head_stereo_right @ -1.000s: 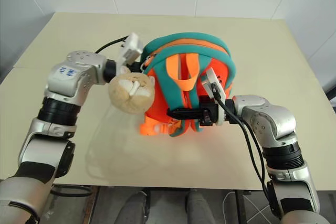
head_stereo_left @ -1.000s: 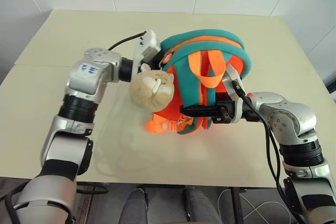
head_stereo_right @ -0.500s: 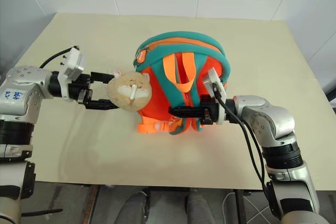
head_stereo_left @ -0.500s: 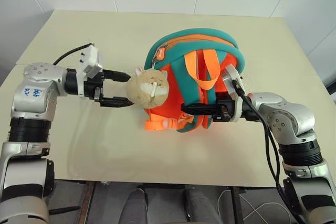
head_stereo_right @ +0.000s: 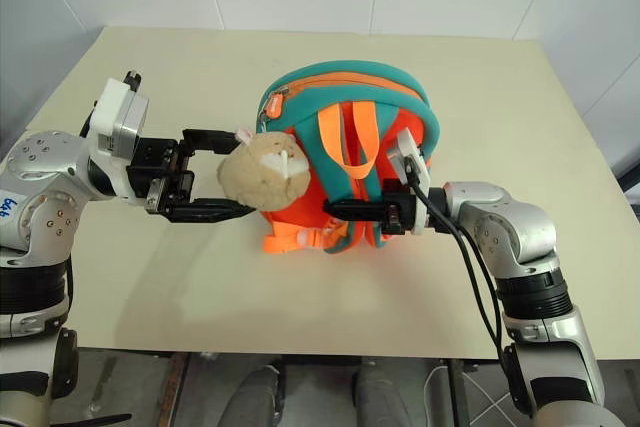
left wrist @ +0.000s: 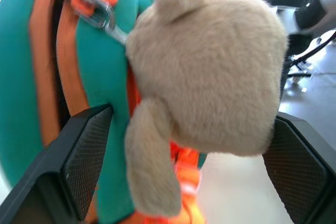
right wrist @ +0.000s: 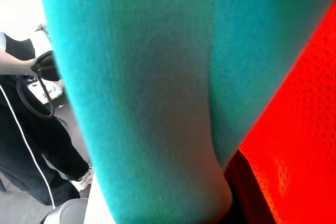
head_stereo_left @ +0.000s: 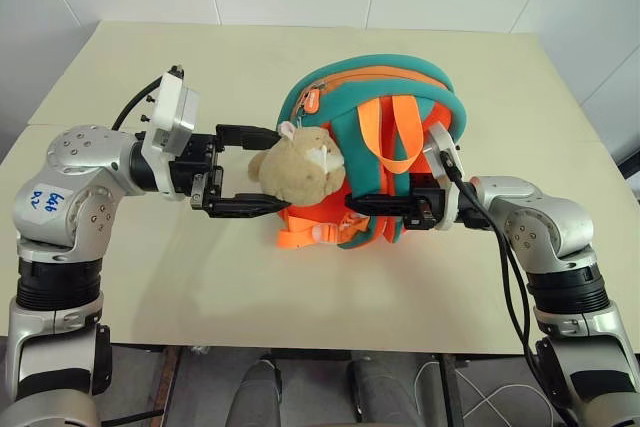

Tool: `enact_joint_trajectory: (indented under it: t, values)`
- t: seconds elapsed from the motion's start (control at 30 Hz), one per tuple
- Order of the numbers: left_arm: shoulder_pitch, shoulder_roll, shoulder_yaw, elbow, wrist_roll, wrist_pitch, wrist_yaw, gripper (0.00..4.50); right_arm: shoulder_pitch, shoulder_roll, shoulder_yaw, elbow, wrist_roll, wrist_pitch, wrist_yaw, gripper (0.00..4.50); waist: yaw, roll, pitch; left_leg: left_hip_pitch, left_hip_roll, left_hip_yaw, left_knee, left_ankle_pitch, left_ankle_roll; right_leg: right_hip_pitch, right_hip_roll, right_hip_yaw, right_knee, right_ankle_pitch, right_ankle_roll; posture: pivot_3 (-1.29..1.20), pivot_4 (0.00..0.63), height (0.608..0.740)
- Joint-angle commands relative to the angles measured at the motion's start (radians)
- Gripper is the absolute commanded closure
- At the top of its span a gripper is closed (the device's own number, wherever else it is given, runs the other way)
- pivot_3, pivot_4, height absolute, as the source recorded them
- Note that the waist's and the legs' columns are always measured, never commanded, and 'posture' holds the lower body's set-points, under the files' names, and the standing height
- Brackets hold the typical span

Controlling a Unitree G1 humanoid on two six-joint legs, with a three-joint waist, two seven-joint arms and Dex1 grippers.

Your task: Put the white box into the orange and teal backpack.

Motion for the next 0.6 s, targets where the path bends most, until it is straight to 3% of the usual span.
enact_joint_trajectory:
  t: [0.03,0.27,0.37,0.6]
  values:
    - [0.003,-0.016,0.042,-0.083,-0.032,-0.020,0.064,0.04,-0.010,0.009,-0.014,-0.007,-0.008,-0.024,-0.001,4.49,0.000,0.000,0.000,0.000,0.000,0.000,0.000,0.000,0.000,0.000,0.000,0.000,0.000,0.000,0.000,0.00,0.150,0.740]
    - [-0.012,-0.045,0.042,-0.090,-0.039,-0.028,0.130,0.04,-0.022,0.027,-0.008,0.011,-0.017,-0.044,-0.004,4.49,0.000,0.000,0.000,0.000,0.000,0.000,0.001,0.000,0.000,0.000,0.000,0.000,0.000,0.000,0.000,0.00,0.150,0.740]
    - [-0.002,-0.063,0.037,-0.101,-0.044,-0.034,0.142,0.62,-0.026,0.034,-0.008,0.019,-0.026,-0.049,-0.001,4.49,0.000,0.000,0.000,0.000,0.000,0.000,0.001,0.000,0.000,0.001,0.000,0.000,0.000,0.000,0.001,0.00,0.150,0.740]
    - [-0.009,-0.055,0.079,-0.088,-0.081,-0.030,0.161,2.69,-0.028,0.042,-0.010,0.023,-0.035,-0.053,0.001,4.49,0.000,0.000,0.000,0.000,0.000,0.000,0.001,0.000,0.000,0.001,0.000,0.000,0.000,0.000,0.001,0.00,0.150,0.740]
